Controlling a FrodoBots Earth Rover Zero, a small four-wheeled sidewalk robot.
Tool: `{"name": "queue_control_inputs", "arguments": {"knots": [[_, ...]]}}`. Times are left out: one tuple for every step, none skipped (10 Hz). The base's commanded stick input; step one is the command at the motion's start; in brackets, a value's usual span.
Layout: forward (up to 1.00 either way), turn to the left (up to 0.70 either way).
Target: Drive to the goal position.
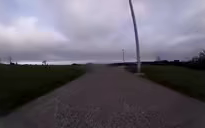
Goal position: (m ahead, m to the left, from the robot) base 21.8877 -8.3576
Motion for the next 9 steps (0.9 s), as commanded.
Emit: {"name": "queue_control_inputs", "arguments": {"knots": [[0.85,0.00],[0.85,0.00],[0.85,0.00],[0.85,0.00],[0.85,0.00],[0.85,0.00],[0.85,-0.34],[0.85,-0.34],[0.85,-0.34]]}}
